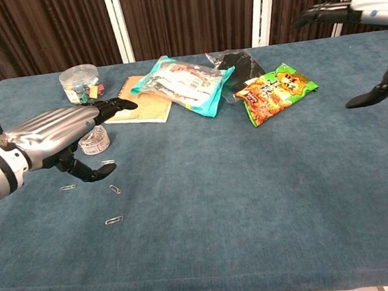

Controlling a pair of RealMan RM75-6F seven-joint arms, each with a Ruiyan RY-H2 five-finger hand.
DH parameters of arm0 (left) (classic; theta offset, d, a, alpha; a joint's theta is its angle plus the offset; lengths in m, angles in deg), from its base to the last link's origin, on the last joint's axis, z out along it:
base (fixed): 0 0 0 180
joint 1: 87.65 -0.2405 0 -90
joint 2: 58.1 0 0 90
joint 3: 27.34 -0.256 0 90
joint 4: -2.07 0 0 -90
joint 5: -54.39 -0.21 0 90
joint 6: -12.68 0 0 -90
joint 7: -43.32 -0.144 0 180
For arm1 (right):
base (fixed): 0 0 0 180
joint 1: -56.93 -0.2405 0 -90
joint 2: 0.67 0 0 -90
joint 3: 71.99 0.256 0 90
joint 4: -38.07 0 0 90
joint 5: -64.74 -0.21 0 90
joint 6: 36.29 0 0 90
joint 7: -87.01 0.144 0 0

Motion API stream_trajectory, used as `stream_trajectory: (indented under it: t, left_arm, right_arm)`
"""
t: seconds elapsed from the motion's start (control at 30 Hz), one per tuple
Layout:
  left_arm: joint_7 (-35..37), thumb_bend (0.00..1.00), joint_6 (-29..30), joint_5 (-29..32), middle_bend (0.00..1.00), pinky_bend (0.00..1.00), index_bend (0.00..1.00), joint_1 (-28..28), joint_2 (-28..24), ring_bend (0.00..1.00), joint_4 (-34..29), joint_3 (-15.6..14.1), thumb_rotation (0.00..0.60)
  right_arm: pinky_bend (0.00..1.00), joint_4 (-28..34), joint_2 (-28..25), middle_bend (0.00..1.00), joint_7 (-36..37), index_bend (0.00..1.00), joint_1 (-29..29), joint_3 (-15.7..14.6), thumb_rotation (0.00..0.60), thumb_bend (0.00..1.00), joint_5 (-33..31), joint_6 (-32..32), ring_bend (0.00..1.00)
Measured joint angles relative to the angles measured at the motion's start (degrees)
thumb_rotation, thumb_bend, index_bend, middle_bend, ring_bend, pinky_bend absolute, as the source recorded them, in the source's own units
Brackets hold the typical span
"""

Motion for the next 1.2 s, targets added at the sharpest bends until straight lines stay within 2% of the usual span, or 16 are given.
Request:
stream_trajectory:
  t: [0.27,0.3,0.33,0.37,0.4,0.47,0.5,0.53,0.57,0.73,0.97,1.2]
  left_arm:
    - [1.1,0.37,1.0,1.1,0.01,0.0,0.0,-0.8,-2.5,0.0,-0.9,-0.8,0.6]
    - [1.2,0.37,1.5,1.0,0.03,0.03,0.0,-1.2,-2.9,0.01,-1.1,-1.1,0.6]
    - [1.3,0.38,2.1,0.8,0.08,0.12,0.02,-1.6,-3.3,0.06,-1.3,-1.3,0.6]
    - [1.3,0.38,3.2,0.5,0.17,0.27,0.05,-2.2,-3.6,0.16,-1.4,-1.6,0.6]
    - [1.3,0.4,4.3,0.2,0.34,0.52,0.1,-2.7,-3.7,0.34,-1.4,-1.7,0.6]
    - [1.4,0.41,7.7,-0.5,0.65,0.86,0.22,-4.2,-3.6,0.66,-0.9,-2.1,0.6]
    - [1.4,0.42,9.2,-0.8,0.8,0.95,0.29,-5.0,-3.5,0.81,-0.5,-2.2,0.6]
    - [1.4,0.42,10.7,-0.8,0.92,1.0,0.35,-5.7,-3.4,0.92,-0.2,-2.4,0.6]
    - [1.3,0.42,12.2,-0.6,0.98,1.0,0.4,-6.4,-3.3,0.98,0.2,-2.6,0.6]
    - [-1.6,0.42,11.4,0.6,1.0,1.0,0.48,-7.3,-1.0,1.0,3.8,-3.8,0.6]
    - [-5.8,0.41,9.7,3.2,1.0,1.0,0.49,-7.2,7.0,1.0,12.5,-3.9,0.6]
    - [-6.2,0.38,8.8,4.9,1.0,1.0,0.49,-6.3,9.7,1.0,16.8,-1.7,0.6]
  right_arm:
    - [0.0,0.5,-0.5,0.0,-1.0,0.0,0.0,-1.4,0.6,0.05,-0.6,0.6,0.0]
    - [0.0,0.4,-0.9,0.0,-0.9,0.0,0.3,-1.7,0.6,0.06,-0.4,0.8,0.0]
    - [0.0,0.3,-1.3,0.0,-0.7,0.0,0.6,-2.1,0.6,0.05,-0.1,1.1,0.0]
    - [0.0,0.1,-1.8,0.0,-0.2,0.0,1.1,-2.5,0.6,0.06,0.4,1.5,0.0]
    - [0.0,-0.1,-2.3,0.0,0.3,0.0,1.5,-2.9,0.6,0.06,0.8,1.9,0.0]
    - [0.0,-0.7,-3.3,0.0,1.7,0.0,2.4,-3.6,0.6,0.05,1.7,2.6,0.0]
    - [0.0,-1.1,-3.7,0.0,2.5,0.0,2.8,-3.9,0.6,0.05,2.1,3.0,0.0]
    - [0.0,-1.4,-4.0,0.0,3.3,0.0,3.1,-4.2,0.6,0.06,2.5,3.3,0.0]
    - [0.0,-2.0,-4.4,0.0,4.5,0.0,3.6,-4.6,0.6,0.05,3.1,3.8,0.0]
    - [0.0,-4.8,-6.0,0.0,8.7,0.0,5.4,-6.2,0.6,0.05,5.4,5.1,0.0]
    - [0.0,-6.7,-6.2,0.0,11.1,0.0,5.8,-7.0,0.6,0.06,5.9,4.5,0.0]
    - [0.0,-8.5,-5.8,0.0,12.7,0.0,5.3,-7.3,0.6,0.05,5.4,2.6,0.0]
